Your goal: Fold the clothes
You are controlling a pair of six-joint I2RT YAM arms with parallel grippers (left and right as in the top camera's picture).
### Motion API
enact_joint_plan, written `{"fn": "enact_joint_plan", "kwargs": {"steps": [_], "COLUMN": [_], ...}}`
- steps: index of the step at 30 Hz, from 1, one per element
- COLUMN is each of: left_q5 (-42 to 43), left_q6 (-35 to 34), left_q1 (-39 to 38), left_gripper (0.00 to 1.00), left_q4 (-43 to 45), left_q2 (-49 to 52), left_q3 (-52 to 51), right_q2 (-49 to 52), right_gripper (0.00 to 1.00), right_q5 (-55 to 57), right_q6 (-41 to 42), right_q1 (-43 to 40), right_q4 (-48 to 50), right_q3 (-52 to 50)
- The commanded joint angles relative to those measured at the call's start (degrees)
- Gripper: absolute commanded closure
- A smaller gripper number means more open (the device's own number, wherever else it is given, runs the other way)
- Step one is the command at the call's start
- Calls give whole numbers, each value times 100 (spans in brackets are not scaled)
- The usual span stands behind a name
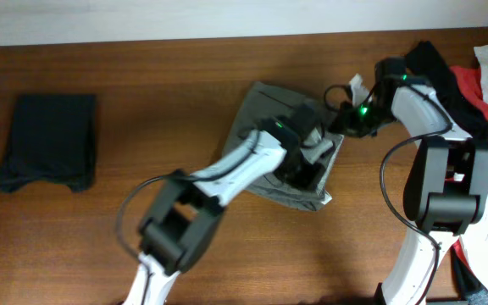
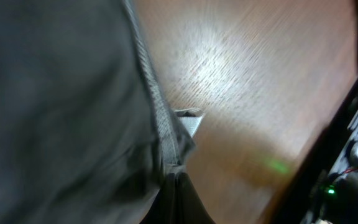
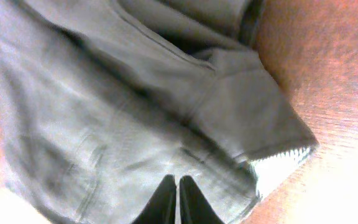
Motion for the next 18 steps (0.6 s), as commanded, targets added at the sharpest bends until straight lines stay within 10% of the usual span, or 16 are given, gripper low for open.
{"fn": "enact_joint_plan", "kwargs": {"steps": [1, 8, 11, 12, 18], "left_q5": [-1311, -2667, -2828, -2949, -3174], "left_q6": [-330, -837, -918, -1001, -1117], "left_q1": [310, 695, 820, 852, 901], "left_gripper": [100, 88, 74, 68, 59], "left_q4": [-286, -1086, -1058, -1054, -962], "left_q2": [-905, -1071, -1071, -1071, -1071], "left_q3": [205, 125, -94, -157, -605], "right_q2": [-195, -234, -234, -229, -225], "right_gripper": [89, 76, 8, 1, 1], "right_q5": [15, 802, 802, 828, 927], "right_q6": [7, 11, 7, 7, 7], "right_q1": [-33, -291, -446, -492, -599], "right_q4": [-566, -2304, -2468, -2511, -2579], "right_q3": [975, 2465, 2518, 2511, 2490]}}
